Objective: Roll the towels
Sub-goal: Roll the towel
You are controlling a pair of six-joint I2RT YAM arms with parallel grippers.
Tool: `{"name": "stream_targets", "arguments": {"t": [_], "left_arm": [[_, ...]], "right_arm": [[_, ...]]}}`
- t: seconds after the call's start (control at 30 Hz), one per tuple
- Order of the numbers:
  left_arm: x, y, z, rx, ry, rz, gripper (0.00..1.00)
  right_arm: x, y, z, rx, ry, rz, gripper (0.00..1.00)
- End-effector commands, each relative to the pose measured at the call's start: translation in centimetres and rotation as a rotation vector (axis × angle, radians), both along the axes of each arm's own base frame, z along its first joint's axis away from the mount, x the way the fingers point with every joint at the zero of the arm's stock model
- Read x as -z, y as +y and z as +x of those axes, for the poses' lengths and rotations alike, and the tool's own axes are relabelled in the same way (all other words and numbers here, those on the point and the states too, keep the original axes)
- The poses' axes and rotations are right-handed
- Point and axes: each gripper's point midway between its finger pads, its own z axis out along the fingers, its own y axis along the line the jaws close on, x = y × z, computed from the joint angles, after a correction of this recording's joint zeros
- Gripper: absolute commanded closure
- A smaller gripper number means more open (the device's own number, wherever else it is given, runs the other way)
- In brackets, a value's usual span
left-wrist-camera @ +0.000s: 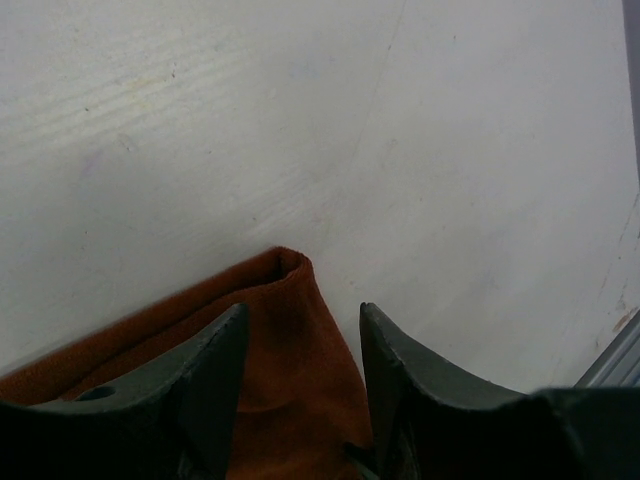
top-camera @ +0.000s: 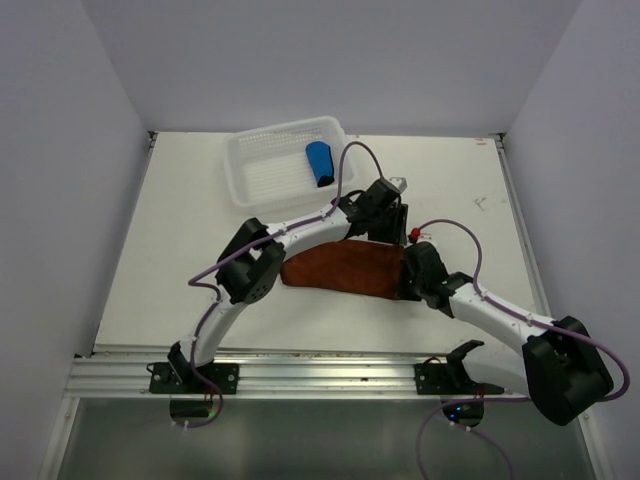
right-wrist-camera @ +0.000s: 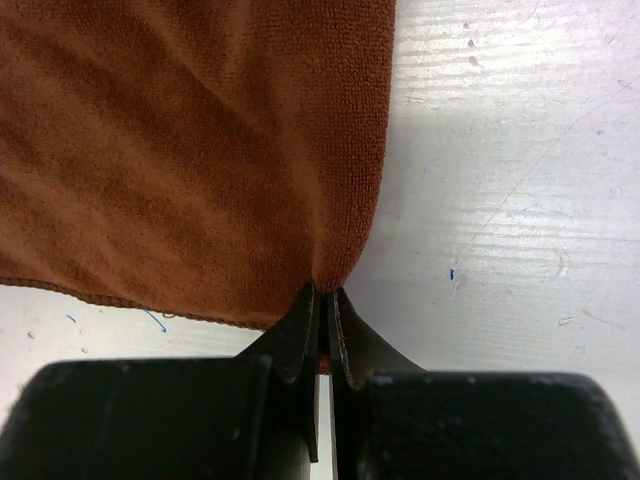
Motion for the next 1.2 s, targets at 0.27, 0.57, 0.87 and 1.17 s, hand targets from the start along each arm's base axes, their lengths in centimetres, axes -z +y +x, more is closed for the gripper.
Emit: {"name": "stream_targets", "arguments": {"t": [0.27, 0.57, 0.87, 1.17], "left_arm": [[3.7, -0.6, -1.6, 0.018, 0.04, 0.066, 0.45], [6.8, 0.4, -1.8, 0.003, 0.065, 0.128, 0.57], [3.5, -0.3, 1.1, -0.01, 0.048, -0.013, 0.79], [-1.1, 0.4, 4.5, 0.001, 0.001, -0.199, 0.94]], "right_arm": [[-0.2, 0.4, 0.6, 0.013, -0.026, 0.044, 1.0], [-0.5, 0.2, 0.6, 0.003, -0.034, 0.041, 1.0], [-1.3, -1.2, 0.7, -0.006, -0.044, -0.048, 1.0], [-2.9, -1.0, 1.4, -0.051, -0.079, -0.074, 1.0]]}}
